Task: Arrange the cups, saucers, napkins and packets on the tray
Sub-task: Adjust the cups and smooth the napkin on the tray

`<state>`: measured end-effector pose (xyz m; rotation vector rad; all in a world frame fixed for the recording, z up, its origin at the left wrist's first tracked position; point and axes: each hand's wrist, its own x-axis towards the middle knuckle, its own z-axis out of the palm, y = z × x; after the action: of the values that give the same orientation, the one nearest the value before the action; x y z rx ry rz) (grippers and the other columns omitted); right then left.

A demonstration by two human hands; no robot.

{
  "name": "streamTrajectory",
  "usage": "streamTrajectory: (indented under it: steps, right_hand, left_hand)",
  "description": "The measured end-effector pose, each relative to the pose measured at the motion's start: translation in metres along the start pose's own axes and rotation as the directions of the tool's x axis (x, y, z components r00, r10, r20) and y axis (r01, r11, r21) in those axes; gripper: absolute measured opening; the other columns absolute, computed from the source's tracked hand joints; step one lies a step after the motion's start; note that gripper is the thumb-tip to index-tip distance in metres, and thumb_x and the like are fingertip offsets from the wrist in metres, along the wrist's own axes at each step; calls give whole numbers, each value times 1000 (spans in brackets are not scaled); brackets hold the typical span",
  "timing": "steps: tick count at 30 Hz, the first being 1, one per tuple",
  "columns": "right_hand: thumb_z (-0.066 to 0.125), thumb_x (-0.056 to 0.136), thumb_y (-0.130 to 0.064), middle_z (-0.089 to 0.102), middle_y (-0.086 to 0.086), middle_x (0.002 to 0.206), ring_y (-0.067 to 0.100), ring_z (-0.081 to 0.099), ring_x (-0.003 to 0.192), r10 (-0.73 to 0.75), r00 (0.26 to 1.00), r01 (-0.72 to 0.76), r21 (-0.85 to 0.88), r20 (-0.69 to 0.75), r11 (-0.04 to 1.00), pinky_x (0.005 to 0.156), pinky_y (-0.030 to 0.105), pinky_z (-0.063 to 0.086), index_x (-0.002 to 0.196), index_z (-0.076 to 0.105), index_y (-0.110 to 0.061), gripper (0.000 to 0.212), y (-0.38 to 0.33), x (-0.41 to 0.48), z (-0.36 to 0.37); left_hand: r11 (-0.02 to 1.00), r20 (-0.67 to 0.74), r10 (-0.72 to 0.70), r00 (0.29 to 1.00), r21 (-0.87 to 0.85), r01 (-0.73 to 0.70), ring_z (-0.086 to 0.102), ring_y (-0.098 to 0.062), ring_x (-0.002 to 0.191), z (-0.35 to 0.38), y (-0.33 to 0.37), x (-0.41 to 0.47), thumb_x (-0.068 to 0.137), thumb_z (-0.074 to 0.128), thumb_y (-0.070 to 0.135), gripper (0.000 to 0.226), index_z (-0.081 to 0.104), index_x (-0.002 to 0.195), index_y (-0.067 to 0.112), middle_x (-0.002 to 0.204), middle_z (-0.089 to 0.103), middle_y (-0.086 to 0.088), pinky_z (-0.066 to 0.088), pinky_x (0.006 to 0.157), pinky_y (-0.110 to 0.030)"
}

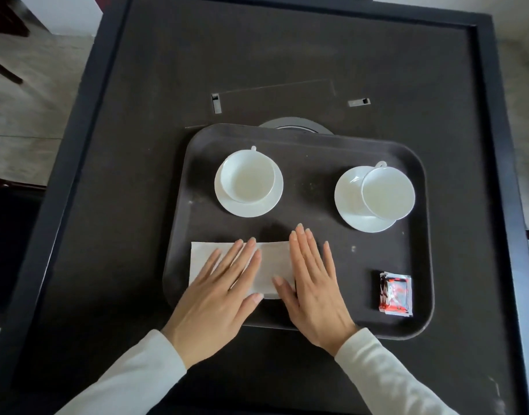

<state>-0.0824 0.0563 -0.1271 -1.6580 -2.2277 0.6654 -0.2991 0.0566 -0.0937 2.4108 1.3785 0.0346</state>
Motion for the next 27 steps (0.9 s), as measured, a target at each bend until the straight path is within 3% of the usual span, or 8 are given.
streamTrajectory:
  steps: [2, 4, 7, 10, 14, 22, 27]
  right_hand:
    - [58, 102, -25, 21, 10, 168, 25, 17, 156, -4, 996, 10, 64, -86, 998, 125, 52, 16, 158, 25, -5, 68, 16, -16, -15]
    - [70, 94, -21, 42, 10, 158, 24, 37, 148, 22, 984, -5, 93, -175, 996, 122, 50, 27, 151, 43, -6, 65, 37, -32, -35]
    - [78, 86, -28, 62, 5, 137, 24, 59, 126, 57, 970, -50, 36, -237, 998, 116, 50, 36, 136, 61, -9, 56, 76, -54, -70]
    - [83, 79, -37, 67, 1, 129, 23, 64, 119, 83, 982, -84, 2, -167, 996, 115, 51, 36, 128, 67, -14, 57, 109, -67, -101]
    - [88, 72, -45, 65, -1, 133, 20, 59, 127, 76, 997, -77, -53, -25, 996, 119, 53, 30, 134, 63, -17, 73, 135, -75, -123]
    - [89, 68, -47, 60, -2, 141, 20, 45, 141, -29, 990, 40, -72, 138, 997, 122, 61, 15, 147, 50, -22, 92, 152, -77, -122]
    - [88, 70, -46, 65, -2, 134, 21, 48, 139, -36, 993, 41, -45, 116, 998, 122, 61, 15, 148, 48, -22, 91, 157, -80, -115]
  left_hand:
    - [993, -36, 11, 999, -121, -15, 32, -22, 151, 3, 31, 10, 106, 35, 41, 58, 36, 156, 11, 164, 34, -8, 31, 120, -42]
    - [944, -47, -72, 996, -327, 53, 48, -13, 140, 8, 63, 22, 105, 43, 39, 50, 47, 151, 20, 154, 50, 1, 42, 114, -32]
    - [774, 37, -261, 965, -589, 232, 59, 2, 119, 17, 109, 49, 102, 52, 40, 41, 56, 142, 31, 135, 64, 15, 48, 102, -17]
    - [610, 90, -367, 926, -728, 313, 63, 8, 105, 27, 142, 73, 99, 61, 29, 33, 65, 133, 27, 125, 69, 15, 50, 90, -9]
    - [500, 161, -420, 893, -780, 376, 60, 14, 104, 38, 169, 86, 98, 63, 25, 32, 66, 131, 25, 124, 68, 16, 46, 83, -2]
    - [502, 136, -477, 868, -768, 396, 61, 15, 102, 51, 194, 95, 97, 65, 20, 32, 66, 128, 26, 114, 67, 23, 45, 78, -1]
    - [494, 132, -489, 862, -772, 399, 61, 16, 104, 54, 204, 97, 97, 66, 20, 33, 66, 129, 27, 115, 67, 23, 46, 77, -1]
